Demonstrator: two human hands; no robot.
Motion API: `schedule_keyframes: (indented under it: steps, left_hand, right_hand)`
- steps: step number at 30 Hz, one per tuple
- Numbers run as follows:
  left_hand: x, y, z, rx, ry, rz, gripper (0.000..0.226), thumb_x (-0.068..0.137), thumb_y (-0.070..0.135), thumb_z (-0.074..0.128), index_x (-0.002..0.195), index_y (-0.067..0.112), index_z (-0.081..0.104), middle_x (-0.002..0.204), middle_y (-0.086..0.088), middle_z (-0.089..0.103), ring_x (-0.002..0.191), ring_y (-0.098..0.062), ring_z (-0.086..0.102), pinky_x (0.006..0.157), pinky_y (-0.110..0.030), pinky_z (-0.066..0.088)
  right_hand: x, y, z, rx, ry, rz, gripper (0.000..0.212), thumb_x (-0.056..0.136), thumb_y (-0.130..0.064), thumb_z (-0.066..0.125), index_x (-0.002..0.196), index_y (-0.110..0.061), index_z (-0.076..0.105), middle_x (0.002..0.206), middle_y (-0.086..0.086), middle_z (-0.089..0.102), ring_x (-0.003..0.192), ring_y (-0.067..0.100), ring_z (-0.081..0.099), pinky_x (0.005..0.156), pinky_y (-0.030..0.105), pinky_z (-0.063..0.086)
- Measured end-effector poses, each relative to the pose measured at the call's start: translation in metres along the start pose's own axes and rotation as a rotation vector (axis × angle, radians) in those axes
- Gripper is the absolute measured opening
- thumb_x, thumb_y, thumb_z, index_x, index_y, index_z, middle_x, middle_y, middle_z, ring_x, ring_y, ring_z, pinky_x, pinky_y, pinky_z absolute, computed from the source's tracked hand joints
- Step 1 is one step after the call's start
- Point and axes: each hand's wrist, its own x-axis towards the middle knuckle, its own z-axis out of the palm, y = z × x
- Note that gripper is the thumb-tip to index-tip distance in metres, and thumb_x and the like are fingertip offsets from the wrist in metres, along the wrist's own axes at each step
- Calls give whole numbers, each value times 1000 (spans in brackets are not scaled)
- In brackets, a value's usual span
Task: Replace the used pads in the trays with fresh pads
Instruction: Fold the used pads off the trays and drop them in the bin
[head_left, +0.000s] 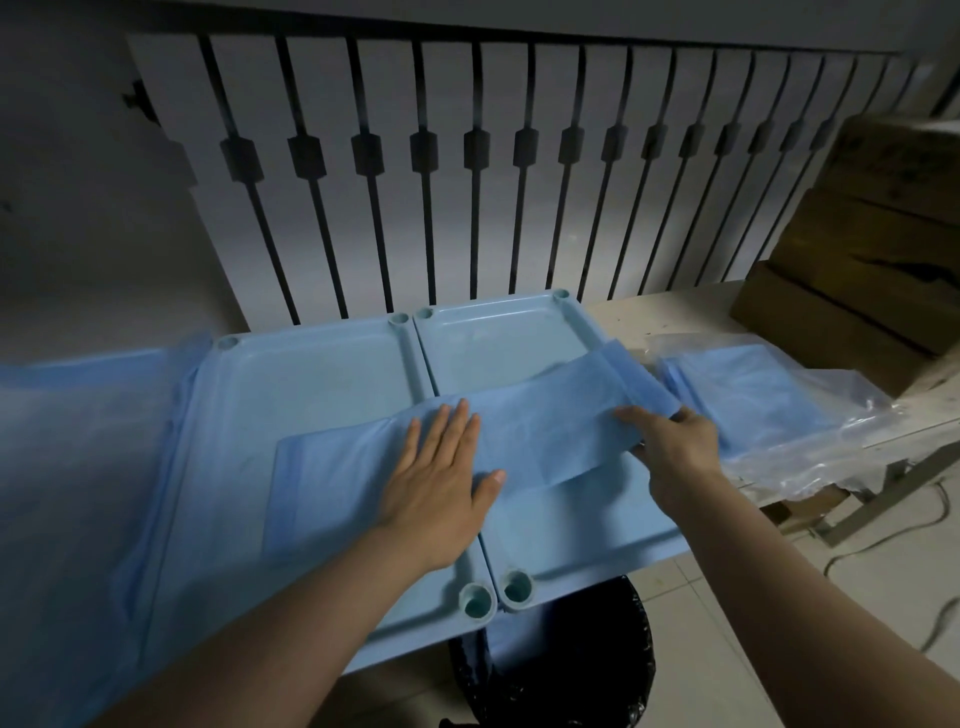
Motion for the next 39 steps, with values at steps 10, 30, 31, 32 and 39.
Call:
schedule_keyframes:
  steps: [10, 30, 31, 32, 39]
  left_hand:
    - [16, 18, 2, 94, -131, 51, 67, 101, 51, 19, 154, 14, 5, 162, -2, -6, 146, -19, -22, 118, -46, -13]
    - [17, 11, 9, 151, -57, 49, 65, 99, 44, 21, 154, 13, 4, 162, -1, -9, 146, -18, -21, 118, -47, -9]
    - [16, 11, 9, 164, -56, 39, 67, 99, 44, 22, 154, 11, 1, 162, -2, -10, 146, -19, -22, 118, -47, -9]
    - [15, 11, 8, 169, -58, 31, 69, 99, 44, 22, 153, 11, -2, 161, -3, -12, 146, -20, -22, 118, -47, -9]
    - [16, 16, 2, 216, -119, 9, 75, 96, 54, 23, 154, 11, 1, 162, -4, -5, 146, -24, -20, 118, -53, -2]
  right_hand:
    - [-22, 27, 17, -530, -283, -613, 20, 88, -2, 57, 83, -19, 47, 92, -6, 64, 81, 7, 60, 69, 28, 39]
    - [-32, 43, 50, -782, -548, -700, 48, 84, -17, 31, 123, -11, 59, 130, 9, 60, 124, 25, 52, 108, 35, 36]
    - [-28, 46, 54, -865, -579, -745, 52, 87, -12, 31, 136, -9, 50, 143, 9, 50, 137, 23, 41, 116, 33, 24]
    - [-26, 50, 58, -976, -633, -775, 54, 91, -12, 30, 144, -11, 40, 152, 6, 38, 145, 21, 26, 119, 32, 11]
    - [-17, 70, 68, -1500, -579, -756, 86, 75, -58, -20, 154, -24, -8, 162, -8, -13, 147, 10, -18, 120, 43, -10]
